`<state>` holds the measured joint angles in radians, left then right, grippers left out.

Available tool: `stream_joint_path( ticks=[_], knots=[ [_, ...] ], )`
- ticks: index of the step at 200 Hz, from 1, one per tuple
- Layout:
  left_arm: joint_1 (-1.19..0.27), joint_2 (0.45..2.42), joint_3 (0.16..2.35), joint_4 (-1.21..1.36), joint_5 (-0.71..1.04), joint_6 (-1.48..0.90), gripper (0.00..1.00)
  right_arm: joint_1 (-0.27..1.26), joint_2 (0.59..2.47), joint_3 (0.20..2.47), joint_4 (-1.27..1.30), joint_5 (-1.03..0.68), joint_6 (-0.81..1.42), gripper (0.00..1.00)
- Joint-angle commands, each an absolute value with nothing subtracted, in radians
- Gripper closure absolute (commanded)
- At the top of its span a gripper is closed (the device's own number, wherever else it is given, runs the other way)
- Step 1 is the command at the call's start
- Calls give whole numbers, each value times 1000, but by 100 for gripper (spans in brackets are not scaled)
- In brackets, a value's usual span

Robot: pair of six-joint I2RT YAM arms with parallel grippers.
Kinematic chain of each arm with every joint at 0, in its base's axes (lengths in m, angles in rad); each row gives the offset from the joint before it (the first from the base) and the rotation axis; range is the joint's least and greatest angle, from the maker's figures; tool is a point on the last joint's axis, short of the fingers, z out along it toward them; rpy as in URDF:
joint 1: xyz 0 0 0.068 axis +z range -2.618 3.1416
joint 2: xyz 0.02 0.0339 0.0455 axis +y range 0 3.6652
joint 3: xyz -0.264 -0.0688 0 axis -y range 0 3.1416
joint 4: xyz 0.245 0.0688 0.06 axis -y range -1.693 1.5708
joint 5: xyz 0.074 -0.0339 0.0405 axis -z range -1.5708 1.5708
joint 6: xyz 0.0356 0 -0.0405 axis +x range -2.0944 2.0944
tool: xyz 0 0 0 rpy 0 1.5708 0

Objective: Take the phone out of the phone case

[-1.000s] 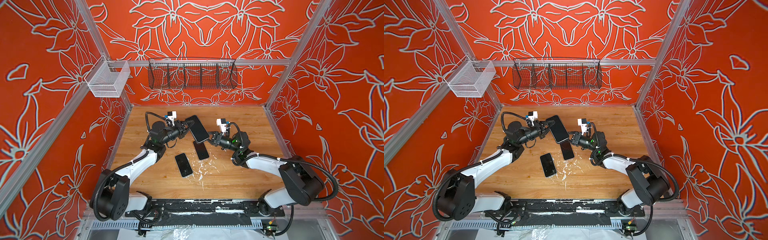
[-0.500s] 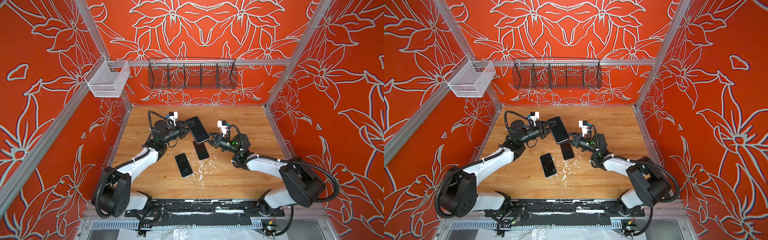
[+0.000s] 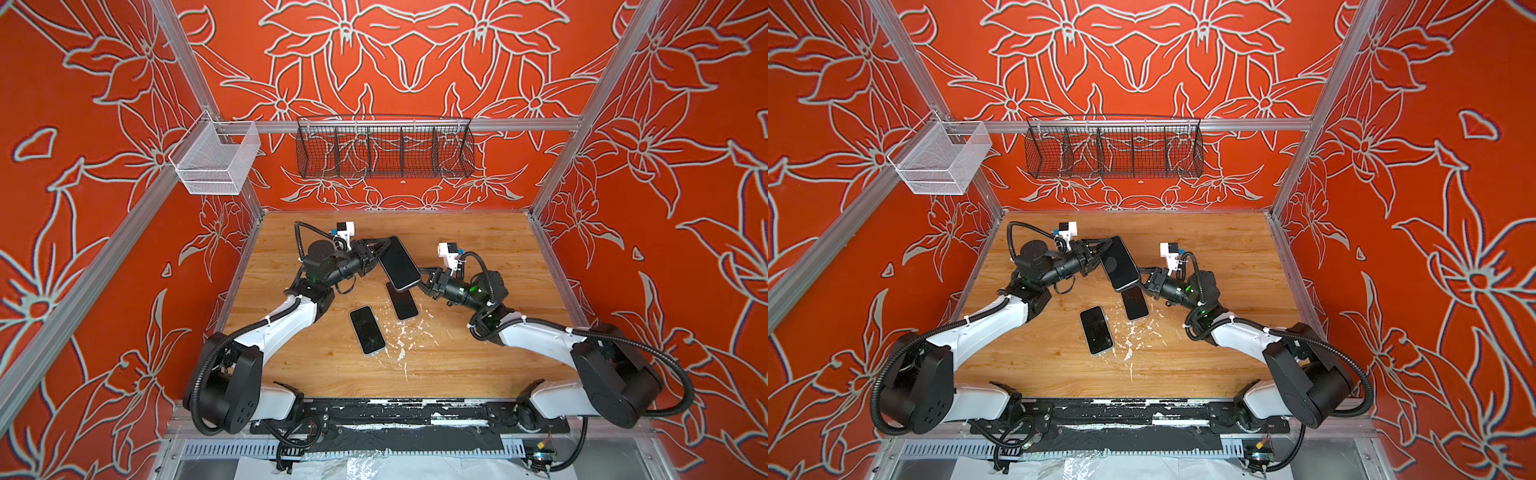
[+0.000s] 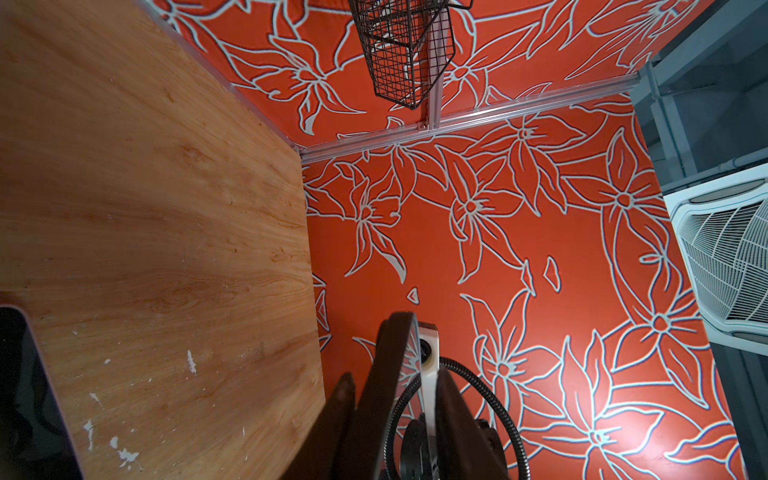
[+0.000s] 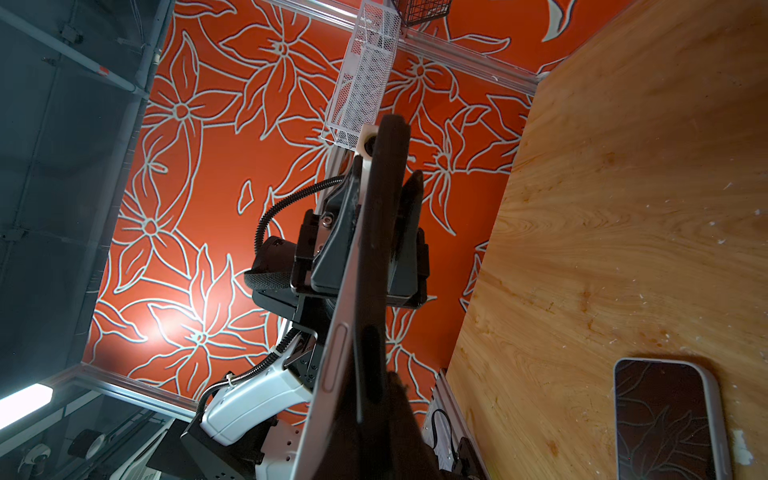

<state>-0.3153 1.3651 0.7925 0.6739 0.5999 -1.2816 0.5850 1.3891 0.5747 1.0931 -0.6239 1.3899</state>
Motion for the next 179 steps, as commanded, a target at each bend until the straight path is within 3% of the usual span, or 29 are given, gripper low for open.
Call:
stream_joint_path(
  ticks=[1, 118, 179],
  knots=[
    [-316, 1373, 792, 722, 605, -1282, 64, 592, 1356, 573, 1170, -597, 1429, 97],
    [-321, 1349, 742, 702, 601, -1290, 49, 580, 1388, 610, 1213, -581, 1460, 97],
    [-322, 1338, 723, 696, 598, -1297, 32, 571, 1410, 624, 1227, -574, 1463, 97]
  ],
)
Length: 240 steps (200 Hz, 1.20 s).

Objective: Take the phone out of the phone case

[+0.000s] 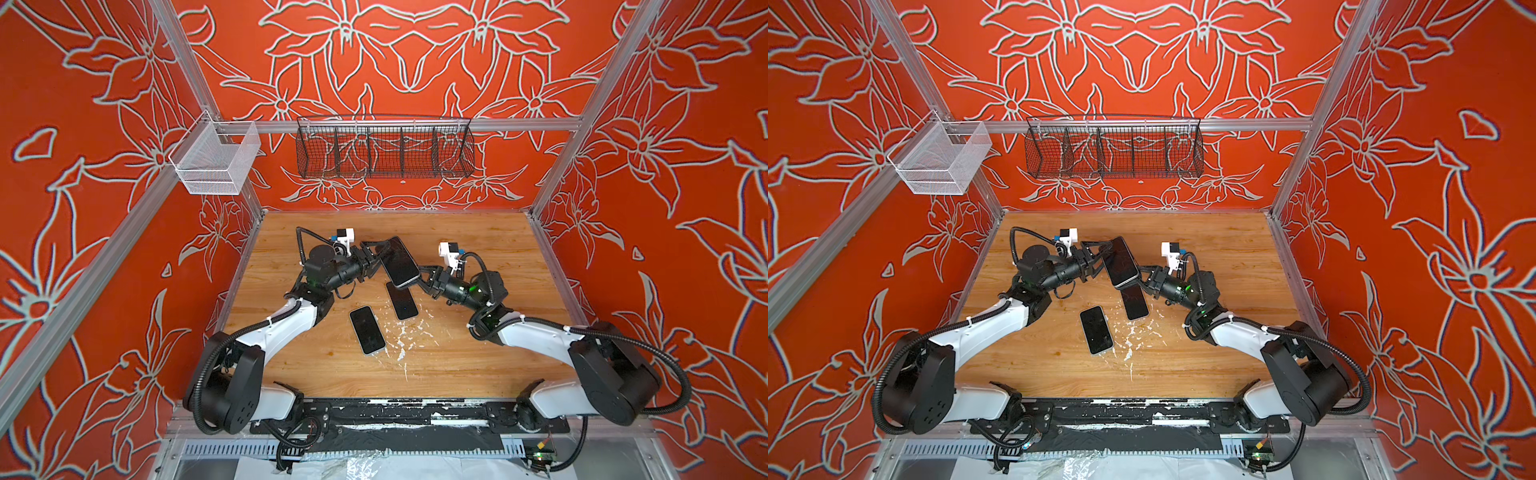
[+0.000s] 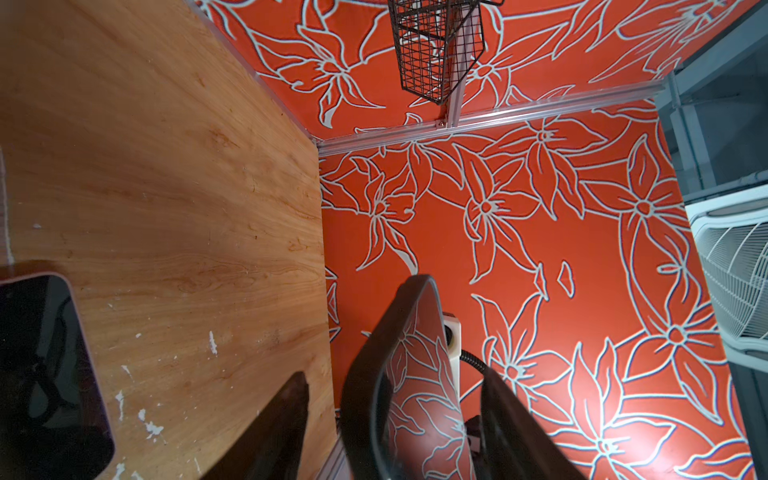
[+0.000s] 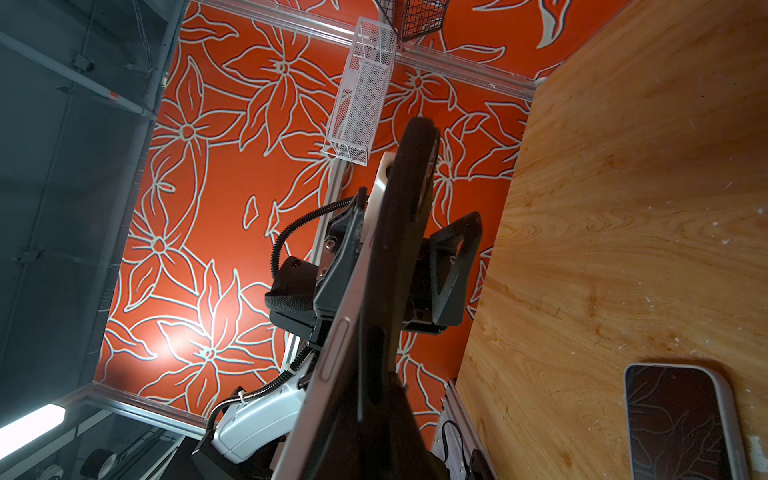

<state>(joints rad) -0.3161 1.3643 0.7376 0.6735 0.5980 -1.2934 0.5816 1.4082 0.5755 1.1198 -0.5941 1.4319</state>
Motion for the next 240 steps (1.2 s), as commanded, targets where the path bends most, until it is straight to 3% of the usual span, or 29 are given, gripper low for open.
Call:
stream_joint_path(
  ticks=[1, 53, 109, 166, 240],
  knots=[
    [-322, 1337, 722, 694, 598, -1298, 32, 571, 1410, 624, 1227, -574, 1463, 97],
    [-322, 1198, 728, 375, 510, -1260, 23, 557, 1452, 642, 1247, -570, 1448, 97],
    [-367, 1044, 697, 246, 477, -1354, 20, 546, 1596, 689, 1386, -569, 1498, 97],
    [-500, 941, 667, 226, 348, -1470, 19, 546, 1694, 742, 1410, -563, 1480, 97],
    [-561, 1038, 681, 378, 322, -1540, 19, 547, 1723, 749, 1410, -560, 1456, 97]
  ],
)
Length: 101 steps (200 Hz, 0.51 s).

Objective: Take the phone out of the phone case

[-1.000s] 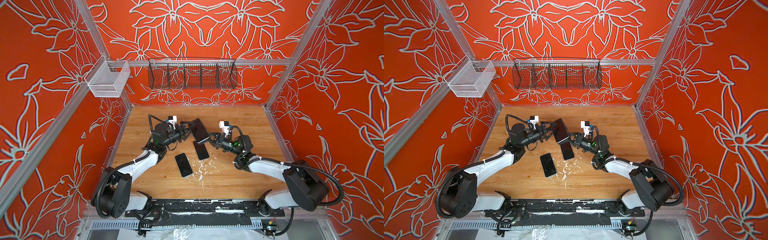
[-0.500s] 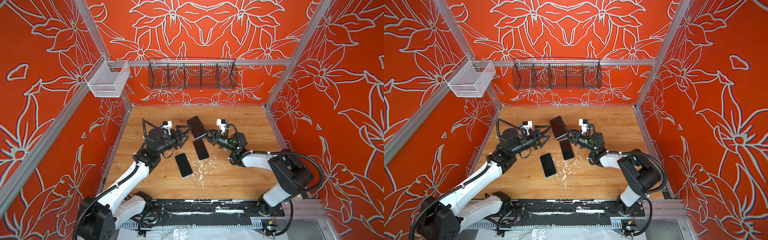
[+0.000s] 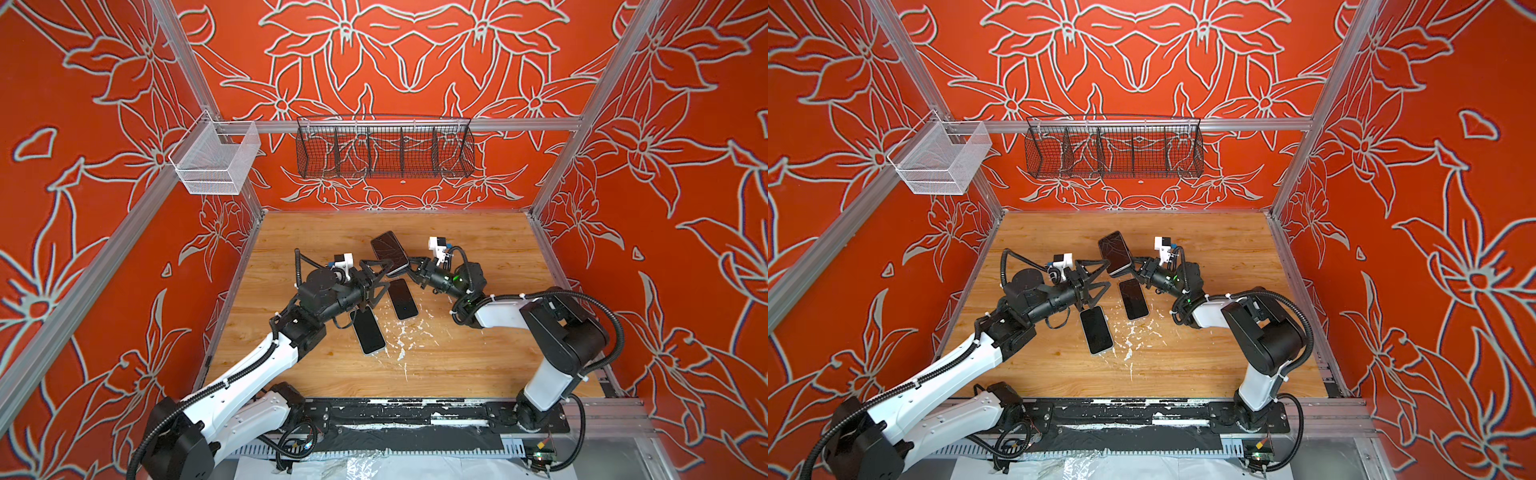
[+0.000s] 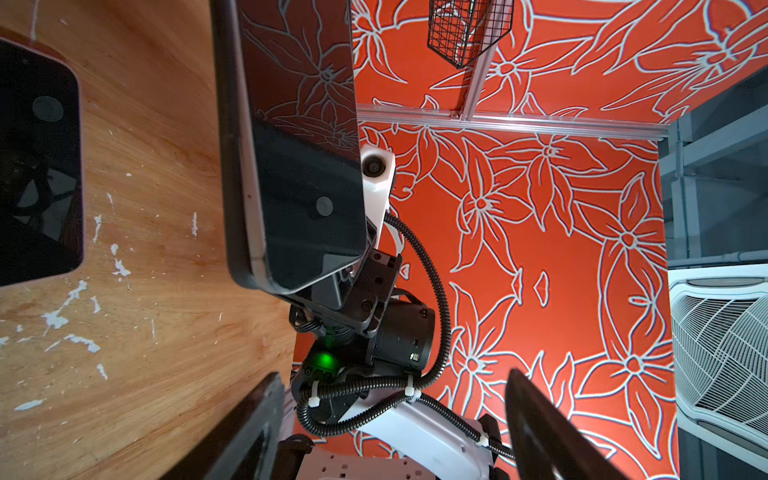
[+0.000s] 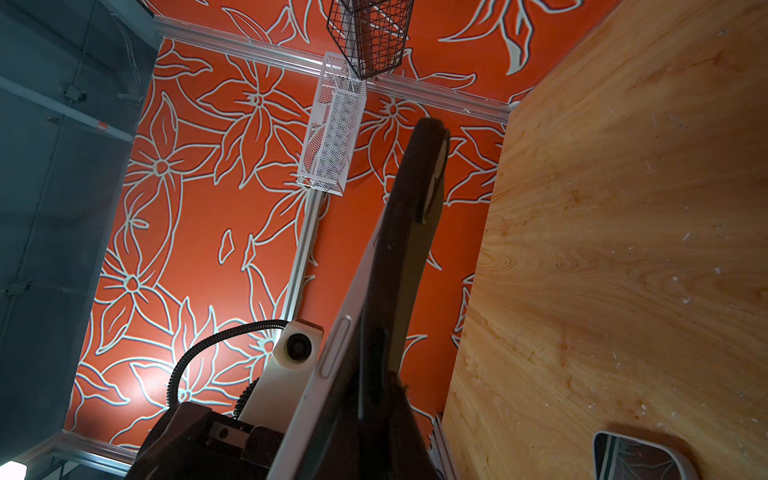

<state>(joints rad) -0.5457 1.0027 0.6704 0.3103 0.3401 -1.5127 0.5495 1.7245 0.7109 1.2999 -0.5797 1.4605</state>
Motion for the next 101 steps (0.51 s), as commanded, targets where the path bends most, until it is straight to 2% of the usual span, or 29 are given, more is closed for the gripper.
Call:
stream_joint_path(
  ticks=[1, 101],
  knots=[
    [-561, 1039, 681, 378, 321, -1540, 19, 548, 1723, 749, 1410, -560, 1456, 97],
    [-565, 1058, 672, 431, 263, -1549, 20, 549, 1674, 691, 1410, -548, 1437, 97]
  ],
)
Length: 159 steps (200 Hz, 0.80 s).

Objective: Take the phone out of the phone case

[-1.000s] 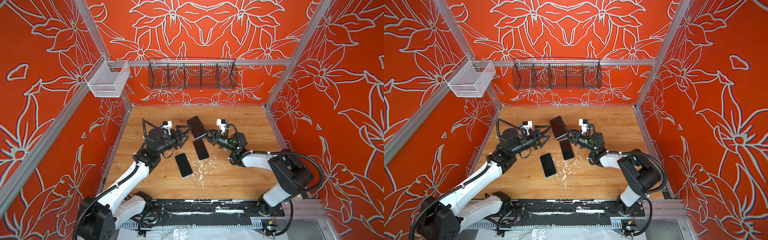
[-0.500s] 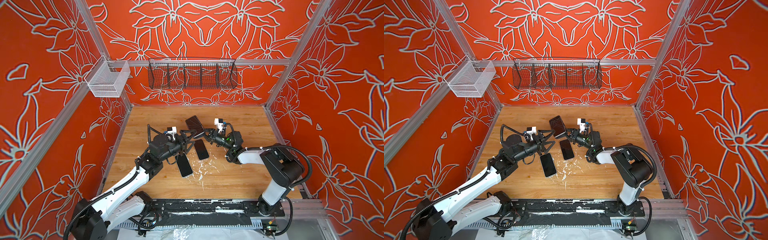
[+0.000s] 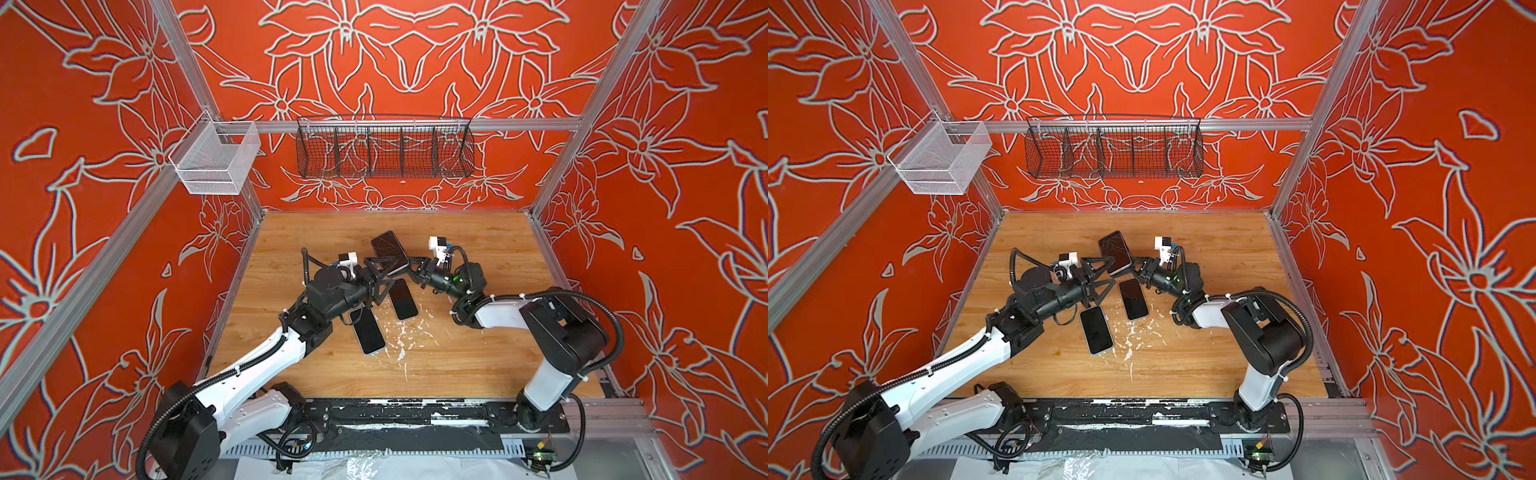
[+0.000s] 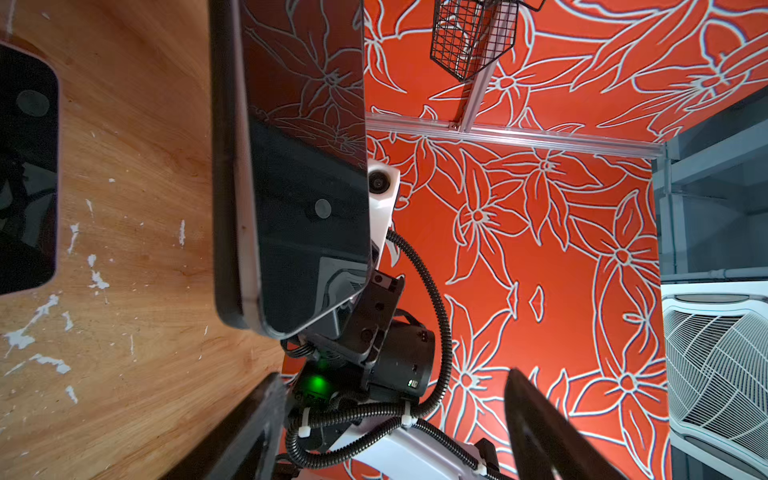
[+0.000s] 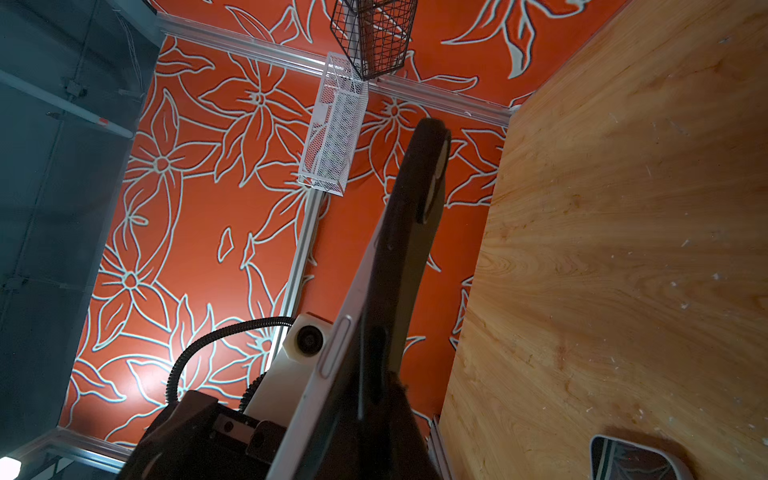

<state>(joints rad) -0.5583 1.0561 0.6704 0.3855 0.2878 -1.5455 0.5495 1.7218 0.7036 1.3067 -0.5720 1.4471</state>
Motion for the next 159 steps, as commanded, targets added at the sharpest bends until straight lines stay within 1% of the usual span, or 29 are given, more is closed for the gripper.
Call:
stream_joint_path(
  ticks=[1, 47, 84, 159],
  knots=[
    [-565, 1058, 672, 430, 263, -1549, 20, 549, 1673, 691, 1410, -548, 1437, 97],
    [-565, 1076, 675, 439, 252, -1543, 21, 549, 1630, 654, 1410, -536, 1427, 97],
    [-566, 1116, 684, 478, 280, -1558, 21, 549, 1603, 634, 1410, -528, 1419, 97],
    [-590, 1117, 689, 489, 287, -1567, 21, 551, 1611, 635, 1410, -518, 1413, 97]
  ],
)
